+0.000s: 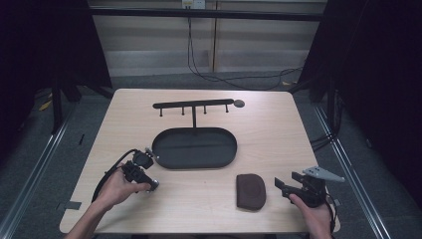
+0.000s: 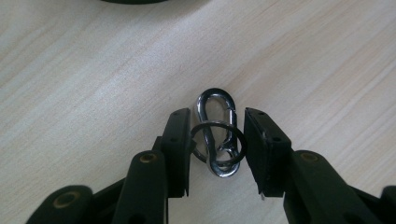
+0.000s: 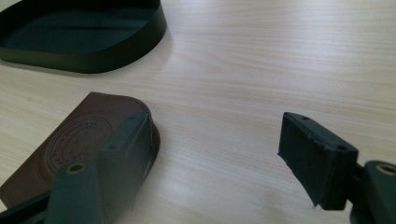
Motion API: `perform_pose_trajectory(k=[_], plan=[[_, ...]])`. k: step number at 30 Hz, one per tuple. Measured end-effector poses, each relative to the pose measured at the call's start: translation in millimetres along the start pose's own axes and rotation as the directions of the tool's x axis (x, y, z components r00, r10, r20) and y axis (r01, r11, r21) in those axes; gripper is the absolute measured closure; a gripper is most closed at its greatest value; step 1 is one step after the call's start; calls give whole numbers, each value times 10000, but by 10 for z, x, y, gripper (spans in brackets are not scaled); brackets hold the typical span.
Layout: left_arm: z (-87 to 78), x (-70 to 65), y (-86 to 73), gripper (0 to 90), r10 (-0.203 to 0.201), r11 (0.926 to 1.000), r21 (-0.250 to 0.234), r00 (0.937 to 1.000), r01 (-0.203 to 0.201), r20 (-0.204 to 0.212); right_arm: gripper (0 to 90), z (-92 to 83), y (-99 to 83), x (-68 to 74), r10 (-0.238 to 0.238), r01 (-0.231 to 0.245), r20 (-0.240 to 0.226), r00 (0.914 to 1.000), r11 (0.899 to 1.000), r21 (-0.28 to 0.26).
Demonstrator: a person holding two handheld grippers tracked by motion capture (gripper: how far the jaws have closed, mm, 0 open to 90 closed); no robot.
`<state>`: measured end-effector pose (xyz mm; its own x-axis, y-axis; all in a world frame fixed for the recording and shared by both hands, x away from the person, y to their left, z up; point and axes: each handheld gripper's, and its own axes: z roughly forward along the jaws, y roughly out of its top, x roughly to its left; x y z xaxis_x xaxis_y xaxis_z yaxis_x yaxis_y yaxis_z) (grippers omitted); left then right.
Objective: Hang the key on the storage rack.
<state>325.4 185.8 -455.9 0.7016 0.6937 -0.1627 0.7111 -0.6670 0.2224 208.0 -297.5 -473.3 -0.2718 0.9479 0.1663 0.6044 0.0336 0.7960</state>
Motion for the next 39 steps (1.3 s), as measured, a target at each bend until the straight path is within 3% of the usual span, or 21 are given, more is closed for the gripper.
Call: perform_pose_trajectory(k=[8,26,32,39], plan=[[-121,-27,32,628,325,9994,109,9994,-324,-68,257,0,0,1,4,-4,6,10000,10000,5],[-365,-60,93,630,605,9981,112,9974,-601,-380,255,0,0,0,24,-24,13,10000,10000,12],[-408,-93,122,629,920,9954,302,9945,-906,-491,255,-2,0,-1,21,-21,2,10000,10000,3],[-506,-104,155,630,945,9953,276,9935,-929,-639,254,1,0,0,17,-17,-13,10000,10000,11]])
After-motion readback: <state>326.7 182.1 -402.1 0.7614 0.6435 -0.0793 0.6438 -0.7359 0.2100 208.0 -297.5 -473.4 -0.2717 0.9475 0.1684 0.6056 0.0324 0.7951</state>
